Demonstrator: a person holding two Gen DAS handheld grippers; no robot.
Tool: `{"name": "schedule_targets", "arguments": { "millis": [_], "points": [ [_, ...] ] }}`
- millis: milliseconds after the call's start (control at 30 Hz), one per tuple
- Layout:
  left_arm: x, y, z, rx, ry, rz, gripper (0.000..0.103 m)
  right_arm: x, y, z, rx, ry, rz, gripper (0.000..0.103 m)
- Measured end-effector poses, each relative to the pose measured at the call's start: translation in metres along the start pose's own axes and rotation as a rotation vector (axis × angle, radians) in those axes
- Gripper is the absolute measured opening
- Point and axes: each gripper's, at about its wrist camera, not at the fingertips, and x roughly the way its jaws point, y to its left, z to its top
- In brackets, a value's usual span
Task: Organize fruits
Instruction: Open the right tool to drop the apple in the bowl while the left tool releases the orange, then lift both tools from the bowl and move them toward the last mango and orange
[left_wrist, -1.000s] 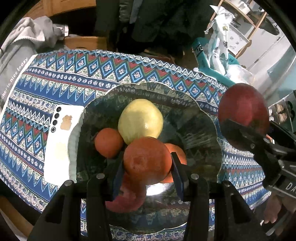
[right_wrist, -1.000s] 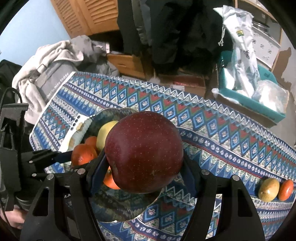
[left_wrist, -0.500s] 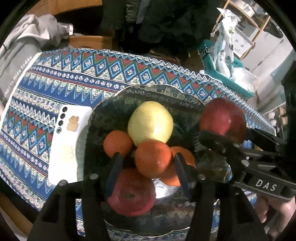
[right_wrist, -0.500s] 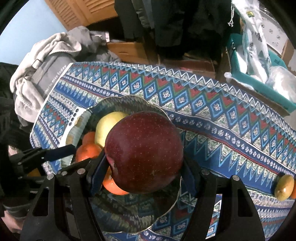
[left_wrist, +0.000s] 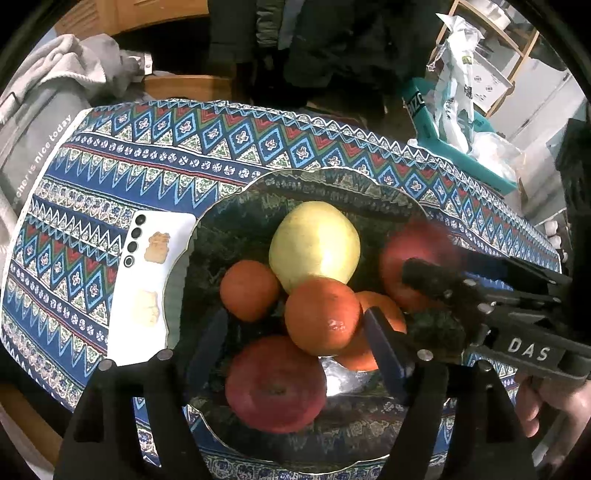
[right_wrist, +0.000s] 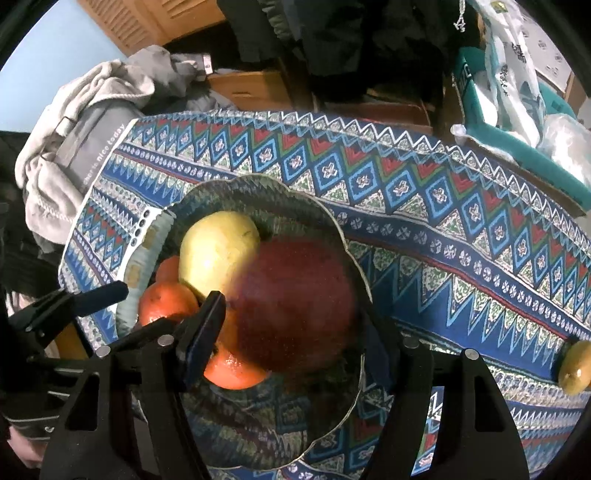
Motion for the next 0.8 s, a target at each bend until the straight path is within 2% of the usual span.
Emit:
{"name": "schedule_targets", "arguments": {
  "millis": [300, 800],
  "points": [
    [-0.003, 0.000, -0.001, -0.008, 0.001, 0.005, 0.078, -0.018, 0.004, 0.002, -0.021, -0.032, -0.024, 0.071],
    [-0.034, -0.024, 0.000, 0.037, -0.068, -0.020, 0.078, -0.077, 0.005, -0.007, -0.048, -0.125, -0.154, 0.078]
  ]
}}
